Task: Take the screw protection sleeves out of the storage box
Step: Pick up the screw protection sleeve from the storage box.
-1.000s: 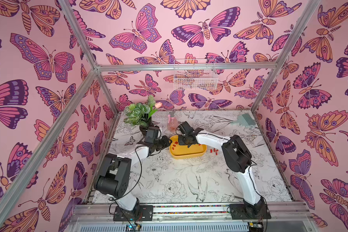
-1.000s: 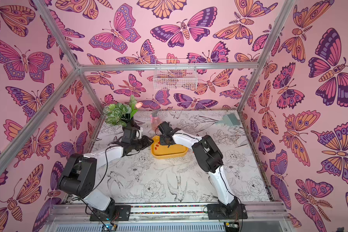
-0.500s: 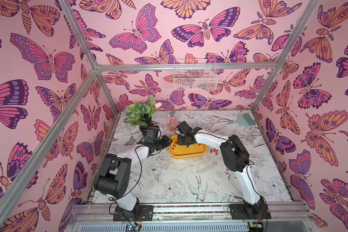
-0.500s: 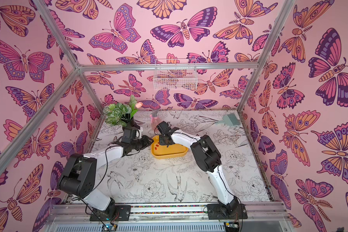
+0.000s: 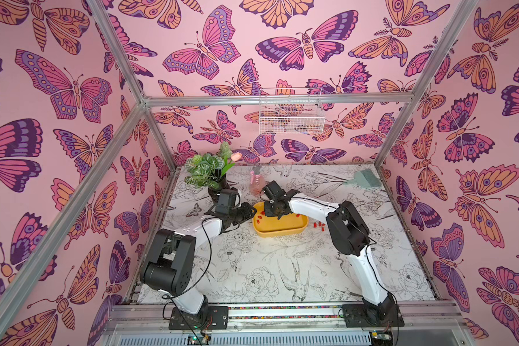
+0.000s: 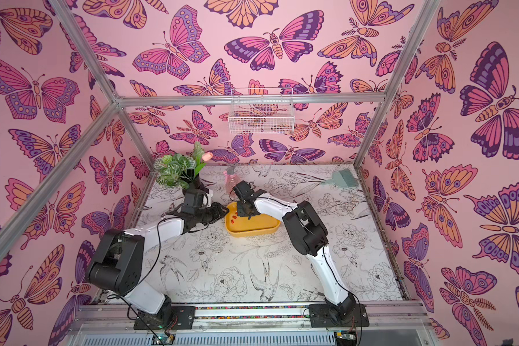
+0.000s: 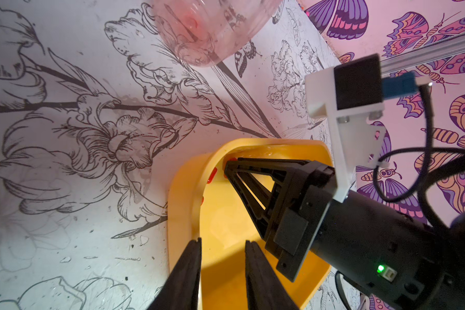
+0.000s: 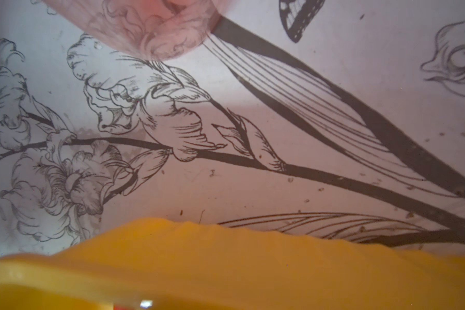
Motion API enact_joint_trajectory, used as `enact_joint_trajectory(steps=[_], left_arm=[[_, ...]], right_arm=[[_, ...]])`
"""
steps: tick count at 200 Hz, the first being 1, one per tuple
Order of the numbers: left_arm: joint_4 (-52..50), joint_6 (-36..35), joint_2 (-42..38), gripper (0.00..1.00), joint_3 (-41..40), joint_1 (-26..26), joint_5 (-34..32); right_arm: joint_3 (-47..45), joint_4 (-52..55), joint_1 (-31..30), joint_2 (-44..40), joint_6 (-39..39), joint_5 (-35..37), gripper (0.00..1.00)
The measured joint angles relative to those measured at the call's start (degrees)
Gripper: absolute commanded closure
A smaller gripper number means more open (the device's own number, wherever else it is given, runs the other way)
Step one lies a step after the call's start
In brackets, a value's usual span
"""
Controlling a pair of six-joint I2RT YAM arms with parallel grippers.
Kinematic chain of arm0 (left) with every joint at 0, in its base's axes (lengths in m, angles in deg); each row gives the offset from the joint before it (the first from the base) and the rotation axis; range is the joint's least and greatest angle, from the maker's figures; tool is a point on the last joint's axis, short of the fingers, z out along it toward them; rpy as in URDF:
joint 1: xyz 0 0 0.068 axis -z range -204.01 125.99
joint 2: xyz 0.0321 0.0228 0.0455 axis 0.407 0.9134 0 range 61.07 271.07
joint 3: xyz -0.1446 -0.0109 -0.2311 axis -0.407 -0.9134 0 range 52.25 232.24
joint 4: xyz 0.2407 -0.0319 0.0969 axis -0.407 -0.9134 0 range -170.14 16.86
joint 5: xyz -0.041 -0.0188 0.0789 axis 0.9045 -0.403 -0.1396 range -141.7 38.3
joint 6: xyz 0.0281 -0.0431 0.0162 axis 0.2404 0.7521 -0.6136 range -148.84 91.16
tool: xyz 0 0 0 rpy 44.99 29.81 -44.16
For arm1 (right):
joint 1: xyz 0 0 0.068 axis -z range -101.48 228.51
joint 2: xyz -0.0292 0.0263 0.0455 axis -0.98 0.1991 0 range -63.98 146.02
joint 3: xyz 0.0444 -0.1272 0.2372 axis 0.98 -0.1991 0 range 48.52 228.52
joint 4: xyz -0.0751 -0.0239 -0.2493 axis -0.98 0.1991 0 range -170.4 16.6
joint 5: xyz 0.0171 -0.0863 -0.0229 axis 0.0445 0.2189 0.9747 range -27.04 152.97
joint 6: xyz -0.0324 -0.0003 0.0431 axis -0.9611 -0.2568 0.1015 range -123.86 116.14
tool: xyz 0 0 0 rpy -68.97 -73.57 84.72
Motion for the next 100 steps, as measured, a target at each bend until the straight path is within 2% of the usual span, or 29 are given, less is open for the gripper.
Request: enact_joint_trajectory(steps=[45, 100], left_arm=[[0.02, 0.17, 0.0, 0.67, -0.04, 0.0, 0.0], [0.02, 0.17, 0.0, 0.67, -0.04, 0.0, 0.0]], right_arm=[[0.04, -0.02, -0.15, 0.02, 0.02, 0.0, 0.87], [0.11, 0.0, -0.17, 0.02, 0.02, 0.0, 0.9]])
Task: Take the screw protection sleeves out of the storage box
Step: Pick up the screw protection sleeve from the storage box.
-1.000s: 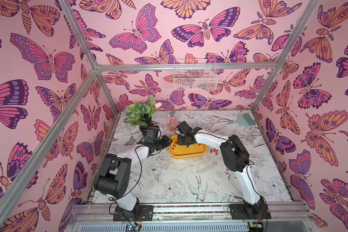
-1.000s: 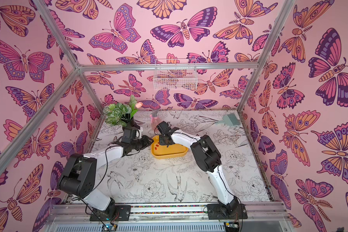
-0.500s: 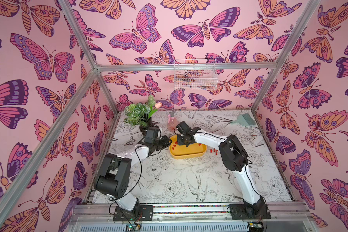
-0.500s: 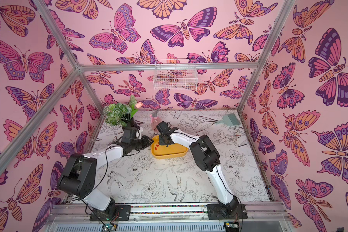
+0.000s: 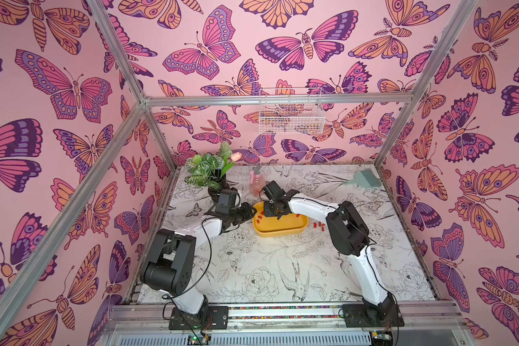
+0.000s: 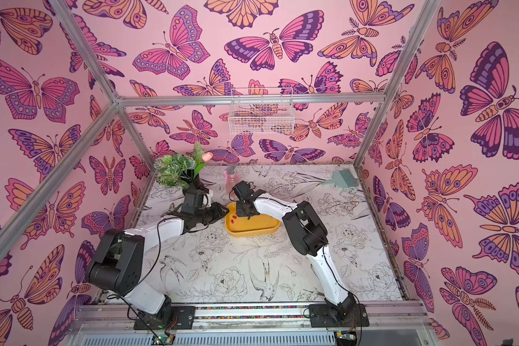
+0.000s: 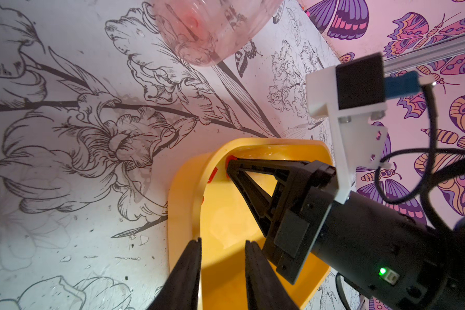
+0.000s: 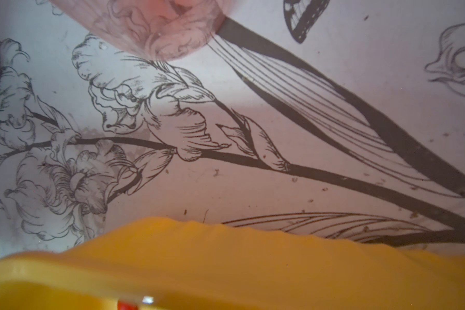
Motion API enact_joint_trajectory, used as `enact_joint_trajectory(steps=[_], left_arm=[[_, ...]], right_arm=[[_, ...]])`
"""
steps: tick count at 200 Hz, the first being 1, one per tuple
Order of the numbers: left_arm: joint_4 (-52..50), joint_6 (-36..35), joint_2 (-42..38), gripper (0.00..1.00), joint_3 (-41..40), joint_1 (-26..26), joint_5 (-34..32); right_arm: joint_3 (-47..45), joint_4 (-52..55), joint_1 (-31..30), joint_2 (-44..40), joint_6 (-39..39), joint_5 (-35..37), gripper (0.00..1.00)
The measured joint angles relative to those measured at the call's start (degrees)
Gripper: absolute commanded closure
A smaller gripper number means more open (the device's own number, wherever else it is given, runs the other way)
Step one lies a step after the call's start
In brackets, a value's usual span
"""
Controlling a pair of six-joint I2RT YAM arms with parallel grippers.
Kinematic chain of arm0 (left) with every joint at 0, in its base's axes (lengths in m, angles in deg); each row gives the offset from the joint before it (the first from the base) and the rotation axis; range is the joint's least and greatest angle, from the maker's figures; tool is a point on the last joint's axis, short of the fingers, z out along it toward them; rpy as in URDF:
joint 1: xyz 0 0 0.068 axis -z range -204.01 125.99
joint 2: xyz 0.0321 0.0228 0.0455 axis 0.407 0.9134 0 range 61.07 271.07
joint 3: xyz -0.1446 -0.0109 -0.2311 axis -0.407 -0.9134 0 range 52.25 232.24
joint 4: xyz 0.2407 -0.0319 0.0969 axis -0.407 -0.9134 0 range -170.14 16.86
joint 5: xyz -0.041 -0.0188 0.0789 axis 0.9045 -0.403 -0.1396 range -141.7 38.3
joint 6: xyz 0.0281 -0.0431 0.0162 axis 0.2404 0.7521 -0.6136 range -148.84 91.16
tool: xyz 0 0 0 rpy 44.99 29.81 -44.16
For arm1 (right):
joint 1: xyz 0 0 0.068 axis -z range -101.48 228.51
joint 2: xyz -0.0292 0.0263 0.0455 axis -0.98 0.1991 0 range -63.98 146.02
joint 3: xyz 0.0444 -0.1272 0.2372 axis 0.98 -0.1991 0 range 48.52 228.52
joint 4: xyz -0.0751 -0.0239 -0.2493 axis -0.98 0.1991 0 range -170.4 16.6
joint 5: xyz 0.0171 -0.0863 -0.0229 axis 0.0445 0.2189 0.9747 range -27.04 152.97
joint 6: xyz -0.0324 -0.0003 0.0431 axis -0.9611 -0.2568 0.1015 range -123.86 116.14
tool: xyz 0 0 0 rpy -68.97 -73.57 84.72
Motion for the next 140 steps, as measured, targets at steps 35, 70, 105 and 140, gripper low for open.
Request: enact_joint_trajectory(steps=[35, 70, 105, 140], left_arm=[[0.0, 0.02, 0.0, 0.67, 0.0, 0.0, 0.0], [0.0, 0.02, 0.0, 0.67, 0.0, 0.0, 0.0], [0.0, 0.02, 0.0, 0.67, 0.0, 0.0, 0.0], [0.0, 0.0, 0.0, 0.67, 0.0, 0.0, 0.0]], right_arm=[[0.0, 0.0, -0.04, 0.0, -0.02, 0.0, 0.9], [0.0, 0.0, -0.04, 0.0, -0.2, -0.02, 0.91], [-0.42, 0.17, -0.04, -0.61, -0.63, -0.26, 0.91], [-4.37, 0.52, -0.04, -5.05, -1.66, -0.83, 0.91]])
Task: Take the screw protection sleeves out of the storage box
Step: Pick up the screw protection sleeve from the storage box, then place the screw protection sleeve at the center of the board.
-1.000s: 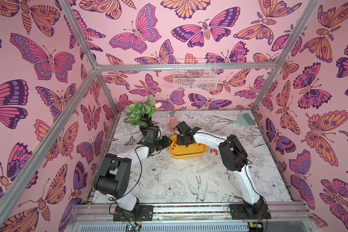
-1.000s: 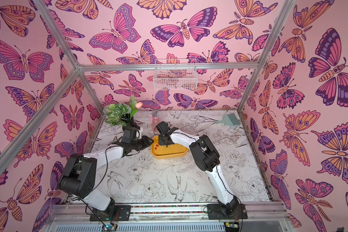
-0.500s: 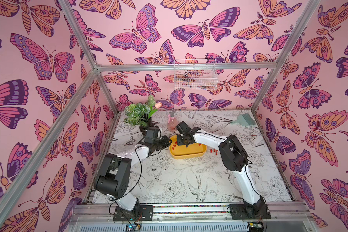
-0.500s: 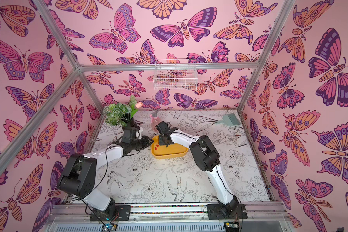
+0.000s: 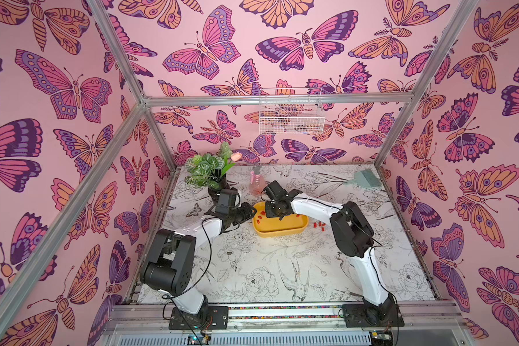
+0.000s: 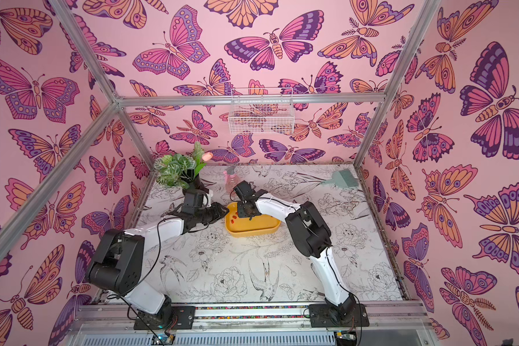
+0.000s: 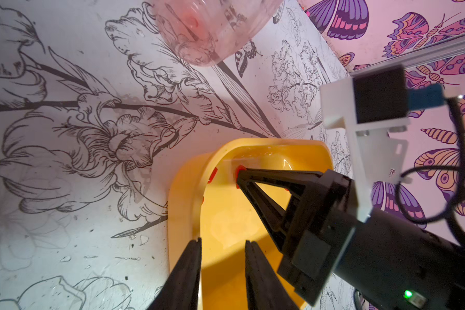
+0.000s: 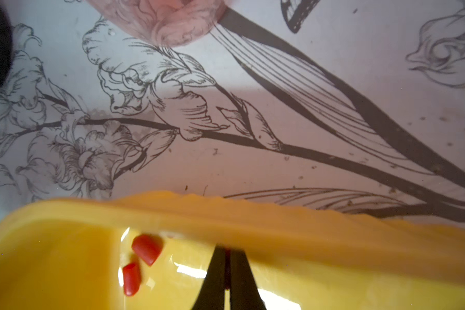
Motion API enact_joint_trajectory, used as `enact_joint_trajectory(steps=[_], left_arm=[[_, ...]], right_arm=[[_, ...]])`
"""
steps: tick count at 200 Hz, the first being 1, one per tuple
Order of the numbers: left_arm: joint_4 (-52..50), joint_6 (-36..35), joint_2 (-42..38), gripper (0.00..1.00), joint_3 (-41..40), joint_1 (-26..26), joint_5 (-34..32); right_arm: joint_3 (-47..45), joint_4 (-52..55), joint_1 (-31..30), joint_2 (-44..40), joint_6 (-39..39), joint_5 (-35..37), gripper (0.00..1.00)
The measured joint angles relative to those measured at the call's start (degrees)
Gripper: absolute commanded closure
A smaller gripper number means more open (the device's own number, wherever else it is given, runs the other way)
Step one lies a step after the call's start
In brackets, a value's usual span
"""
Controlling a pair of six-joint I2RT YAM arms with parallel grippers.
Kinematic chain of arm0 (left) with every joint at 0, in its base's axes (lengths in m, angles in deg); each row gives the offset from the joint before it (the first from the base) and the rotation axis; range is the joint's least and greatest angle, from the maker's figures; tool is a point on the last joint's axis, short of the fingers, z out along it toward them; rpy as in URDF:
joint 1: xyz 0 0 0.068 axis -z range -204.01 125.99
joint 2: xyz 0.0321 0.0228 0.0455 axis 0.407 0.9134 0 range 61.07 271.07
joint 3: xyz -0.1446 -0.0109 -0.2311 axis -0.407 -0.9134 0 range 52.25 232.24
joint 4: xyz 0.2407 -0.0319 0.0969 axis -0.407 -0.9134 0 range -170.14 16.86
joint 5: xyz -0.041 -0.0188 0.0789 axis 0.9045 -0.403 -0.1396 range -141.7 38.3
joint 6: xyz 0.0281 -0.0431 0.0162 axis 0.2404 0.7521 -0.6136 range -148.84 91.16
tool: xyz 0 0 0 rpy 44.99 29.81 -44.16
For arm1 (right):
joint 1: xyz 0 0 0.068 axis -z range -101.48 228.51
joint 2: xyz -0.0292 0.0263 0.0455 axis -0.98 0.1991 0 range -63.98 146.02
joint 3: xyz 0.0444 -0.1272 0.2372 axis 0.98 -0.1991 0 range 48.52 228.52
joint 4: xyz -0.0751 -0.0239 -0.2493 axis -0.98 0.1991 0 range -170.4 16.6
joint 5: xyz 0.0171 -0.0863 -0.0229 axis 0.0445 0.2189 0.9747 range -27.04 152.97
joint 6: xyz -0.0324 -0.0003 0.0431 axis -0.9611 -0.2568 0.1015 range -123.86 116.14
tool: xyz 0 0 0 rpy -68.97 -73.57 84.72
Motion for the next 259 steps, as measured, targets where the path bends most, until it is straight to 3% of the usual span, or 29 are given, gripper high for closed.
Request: enact_joint_trajectory(steps=[115, 194, 259], left_arm=[[0.0, 0.0, 0.0, 0.67, 0.0, 0.0, 0.0], [0.0, 0.0, 0.0, 0.67, 0.0, 0.0, -0.07], [0.0, 0.0, 0.0, 0.67, 0.0, 0.0, -0.07]], right_arm=[[-8.35, 5.68, 0.09, -22.93, -3.76, -0.22, 0.89], [-15.87, 12.81, 5.25, -30.67, -6.75, 1.44, 0.89], [-19.87, 14.08, 11.34, -31.36, -8.83, 1.64, 0.89]])
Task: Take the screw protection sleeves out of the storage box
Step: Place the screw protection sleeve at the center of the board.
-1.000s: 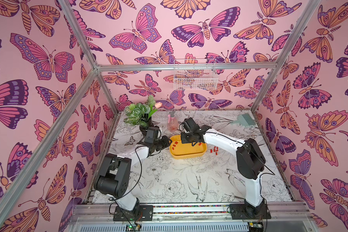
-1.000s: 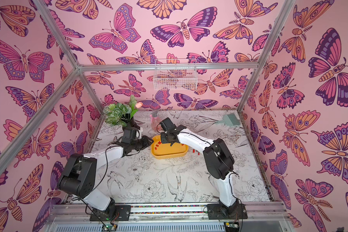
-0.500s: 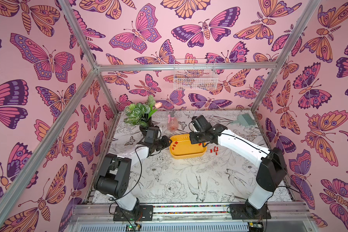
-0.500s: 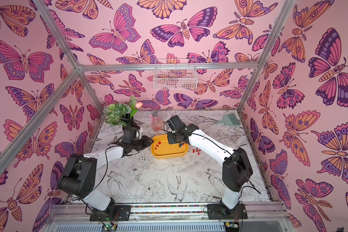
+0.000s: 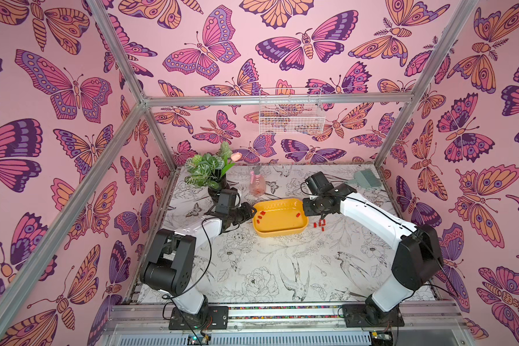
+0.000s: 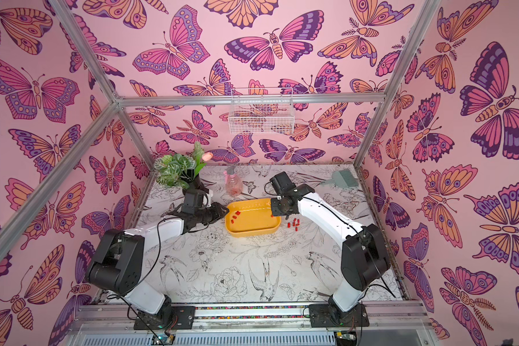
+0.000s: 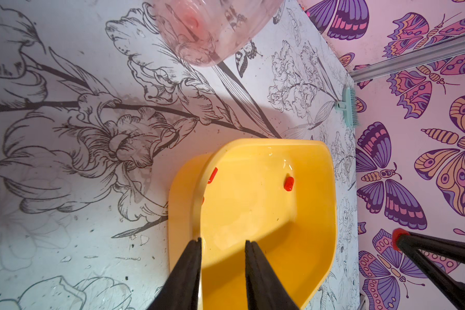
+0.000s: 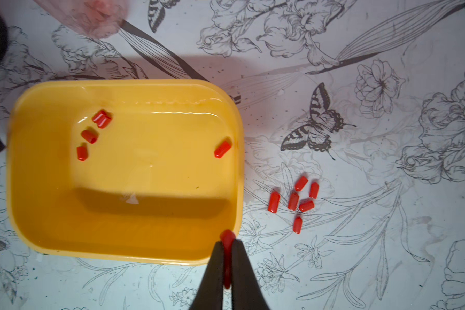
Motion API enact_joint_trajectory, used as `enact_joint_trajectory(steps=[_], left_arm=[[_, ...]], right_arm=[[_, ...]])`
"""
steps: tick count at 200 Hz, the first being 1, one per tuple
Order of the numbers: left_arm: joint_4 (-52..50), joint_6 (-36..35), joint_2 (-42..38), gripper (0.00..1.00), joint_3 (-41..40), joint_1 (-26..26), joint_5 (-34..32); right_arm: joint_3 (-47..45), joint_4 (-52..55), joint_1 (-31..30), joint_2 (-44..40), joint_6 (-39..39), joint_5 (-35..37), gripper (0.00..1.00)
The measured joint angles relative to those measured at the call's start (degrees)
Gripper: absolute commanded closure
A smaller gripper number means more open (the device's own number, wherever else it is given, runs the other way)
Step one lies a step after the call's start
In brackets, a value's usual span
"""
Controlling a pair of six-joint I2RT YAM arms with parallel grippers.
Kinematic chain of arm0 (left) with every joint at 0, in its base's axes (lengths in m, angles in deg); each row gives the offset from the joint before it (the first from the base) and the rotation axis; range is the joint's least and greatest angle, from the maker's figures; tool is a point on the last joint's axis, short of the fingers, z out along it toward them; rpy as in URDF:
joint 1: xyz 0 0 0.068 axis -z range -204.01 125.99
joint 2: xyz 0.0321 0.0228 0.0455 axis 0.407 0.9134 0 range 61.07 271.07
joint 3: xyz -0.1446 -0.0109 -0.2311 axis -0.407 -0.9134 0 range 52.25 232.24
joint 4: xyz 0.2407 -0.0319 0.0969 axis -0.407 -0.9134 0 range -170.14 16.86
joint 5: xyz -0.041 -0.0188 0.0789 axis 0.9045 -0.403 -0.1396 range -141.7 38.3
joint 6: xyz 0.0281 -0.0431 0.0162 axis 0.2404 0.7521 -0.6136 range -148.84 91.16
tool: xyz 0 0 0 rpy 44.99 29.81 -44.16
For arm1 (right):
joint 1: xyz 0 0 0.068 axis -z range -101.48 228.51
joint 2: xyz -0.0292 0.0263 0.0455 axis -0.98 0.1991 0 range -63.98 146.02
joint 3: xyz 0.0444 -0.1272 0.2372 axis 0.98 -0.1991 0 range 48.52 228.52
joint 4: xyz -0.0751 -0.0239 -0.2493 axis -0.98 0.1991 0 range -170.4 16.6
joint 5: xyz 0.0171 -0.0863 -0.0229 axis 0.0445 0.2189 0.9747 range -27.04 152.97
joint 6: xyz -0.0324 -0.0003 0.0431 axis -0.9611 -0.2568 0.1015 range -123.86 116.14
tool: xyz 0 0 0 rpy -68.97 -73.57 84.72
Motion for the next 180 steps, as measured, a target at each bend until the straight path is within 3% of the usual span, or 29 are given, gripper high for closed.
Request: enact_joint_trajectory(steps=[93, 180], left_arm=[[0.0, 0.0, 0.0, 0.67, 0.0, 0.0, 0.0], [0.0, 0.0, 0.0, 0.67, 0.0, 0.0, 0.0]], right_arm=[[-6.84, 0.13, 7.93, -1.51, -2.21, -0.81, 0.88], [-11.04, 0.09, 10.88, -1.31, -4.31, -0.85, 0.88]])
